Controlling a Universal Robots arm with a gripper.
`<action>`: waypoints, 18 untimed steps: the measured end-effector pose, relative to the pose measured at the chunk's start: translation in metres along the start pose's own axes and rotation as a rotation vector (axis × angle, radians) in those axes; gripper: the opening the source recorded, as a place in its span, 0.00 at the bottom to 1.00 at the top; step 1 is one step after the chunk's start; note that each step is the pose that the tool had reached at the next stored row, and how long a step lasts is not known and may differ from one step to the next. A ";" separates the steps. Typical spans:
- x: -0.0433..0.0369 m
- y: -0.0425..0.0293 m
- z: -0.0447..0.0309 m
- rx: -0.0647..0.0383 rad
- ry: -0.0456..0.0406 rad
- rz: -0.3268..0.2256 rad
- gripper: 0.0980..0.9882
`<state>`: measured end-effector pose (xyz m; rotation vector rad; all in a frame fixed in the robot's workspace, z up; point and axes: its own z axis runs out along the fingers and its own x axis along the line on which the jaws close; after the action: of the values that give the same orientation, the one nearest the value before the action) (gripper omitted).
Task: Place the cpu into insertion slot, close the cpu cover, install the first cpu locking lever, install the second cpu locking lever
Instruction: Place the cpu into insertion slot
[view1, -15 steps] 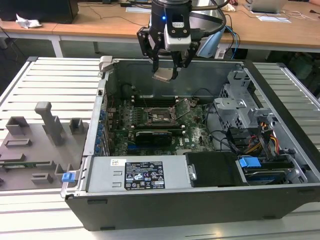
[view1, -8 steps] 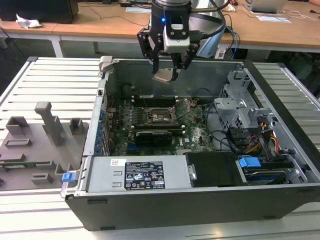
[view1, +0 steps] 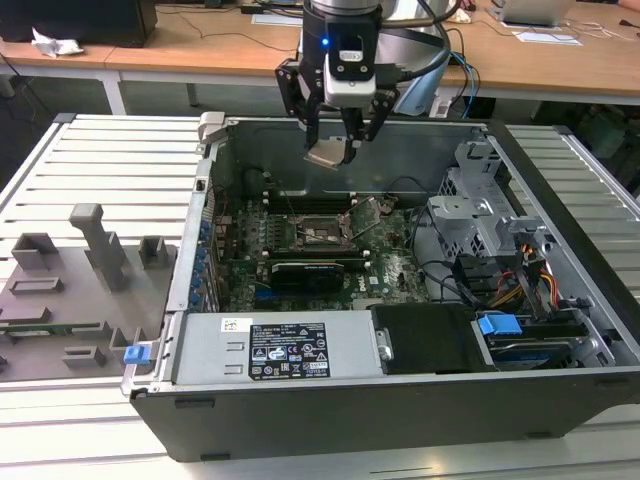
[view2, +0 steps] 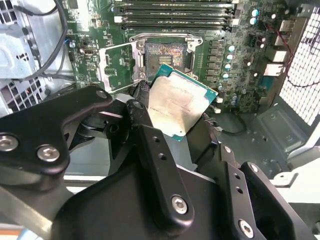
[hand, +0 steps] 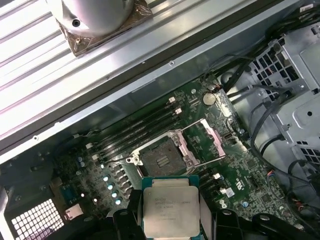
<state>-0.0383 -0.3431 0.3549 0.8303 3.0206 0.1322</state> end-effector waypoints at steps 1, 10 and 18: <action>0.0000 0.0000 0.0001 0.000 -0.0009 0.011 0.50; 0.0000 -0.0001 0.0011 -0.002 -0.0069 0.083 0.50; 0.0000 -0.0001 0.0016 -0.002 -0.0111 0.134 0.50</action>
<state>-0.0383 -0.3431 0.3533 1.0291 2.9528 0.1312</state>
